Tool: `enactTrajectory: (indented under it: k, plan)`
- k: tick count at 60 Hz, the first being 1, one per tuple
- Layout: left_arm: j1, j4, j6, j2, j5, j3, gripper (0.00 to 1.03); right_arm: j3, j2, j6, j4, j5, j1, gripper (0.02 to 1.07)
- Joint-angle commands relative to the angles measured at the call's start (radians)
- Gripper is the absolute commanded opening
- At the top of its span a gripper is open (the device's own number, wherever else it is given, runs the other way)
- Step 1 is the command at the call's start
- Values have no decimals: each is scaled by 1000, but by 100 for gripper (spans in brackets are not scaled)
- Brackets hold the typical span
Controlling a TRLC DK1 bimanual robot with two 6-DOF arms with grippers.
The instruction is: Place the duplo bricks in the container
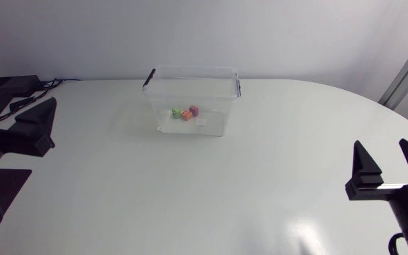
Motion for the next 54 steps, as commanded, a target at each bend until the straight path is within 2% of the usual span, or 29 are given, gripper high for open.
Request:
enactTrajectory:
  k: [1,26,31,42,54]
  plan:
    - [17,-2,-36,-45,11,-57,98,-27,-6,34,-4,-6,-7,103]
    - [89,-11,-91,-291,60,-304,96,-52,-2,101,-49,-67,-22,103]
    - [101,-12,-100,-332,68,-346,92,-57,-1,112,-57,-77,-25,103]
    - [130,-15,-123,-430,87,-446,92,-67,0,139,-75,-101,-31,103]
    - [130,-15,-123,-430,87,-446,94,-67,0,139,-75,-101,-31,103]
